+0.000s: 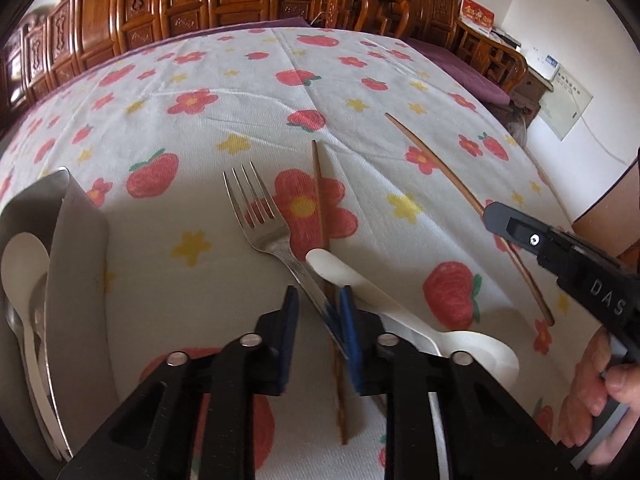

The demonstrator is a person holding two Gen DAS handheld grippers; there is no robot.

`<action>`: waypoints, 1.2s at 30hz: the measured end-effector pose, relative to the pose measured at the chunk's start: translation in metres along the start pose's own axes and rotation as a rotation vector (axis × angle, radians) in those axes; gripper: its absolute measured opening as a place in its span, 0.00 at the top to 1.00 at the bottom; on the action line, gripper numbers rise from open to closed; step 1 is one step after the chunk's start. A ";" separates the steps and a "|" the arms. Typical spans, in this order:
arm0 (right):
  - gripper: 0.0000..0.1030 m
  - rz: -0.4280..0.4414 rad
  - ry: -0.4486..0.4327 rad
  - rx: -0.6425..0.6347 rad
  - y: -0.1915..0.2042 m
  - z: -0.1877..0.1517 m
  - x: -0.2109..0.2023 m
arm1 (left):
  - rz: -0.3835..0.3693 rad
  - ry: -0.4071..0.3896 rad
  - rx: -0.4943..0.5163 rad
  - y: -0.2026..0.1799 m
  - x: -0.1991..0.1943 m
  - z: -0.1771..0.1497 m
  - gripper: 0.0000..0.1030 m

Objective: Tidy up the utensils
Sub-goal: 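Grasp a silver fork with the left gripper and lift it while the right gripper holds the chopstick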

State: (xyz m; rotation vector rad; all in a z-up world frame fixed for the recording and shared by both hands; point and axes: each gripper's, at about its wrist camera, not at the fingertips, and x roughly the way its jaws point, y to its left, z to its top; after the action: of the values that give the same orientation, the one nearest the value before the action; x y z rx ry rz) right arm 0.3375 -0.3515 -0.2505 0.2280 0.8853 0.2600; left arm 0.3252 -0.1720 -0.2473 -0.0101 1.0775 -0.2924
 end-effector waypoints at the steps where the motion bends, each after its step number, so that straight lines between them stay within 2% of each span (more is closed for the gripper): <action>1: 0.94 0.001 0.000 -0.002 0.001 0.000 0.000 | -0.005 0.001 -0.012 0.002 0.000 0.000 0.85; 8: 0.94 0.002 0.001 -0.005 0.003 0.000 0.001 | -0.006 -0.011 -0.018 0.003 -0.005 -0.002 0.94; 12: 0.94 0.003 0.004 -0.014 0.006 0.000 0.001 | -0.006 -0.010 -0.005 0.004 -0.009 -0.004 0.94; 26: 0.94 0.014 -0.001 -0.033 0.015 0.001 -0.001 | 0.004 -0.082 0.030 0.003 -0.040 -0.001 0.94; 36: 0.94 0.048 -0.013 -0.092 0.044 0.001 -0.004 | 0.020 -0.121 0.040 0.012 -0.061 -0.009 0.94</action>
State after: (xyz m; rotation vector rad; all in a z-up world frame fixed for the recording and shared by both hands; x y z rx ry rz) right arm 0.3298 -0.3112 -0.2338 0.1653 0.8537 0.3431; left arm 0.2936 -0.1442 -0.2006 0.0191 0.9513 -0.2915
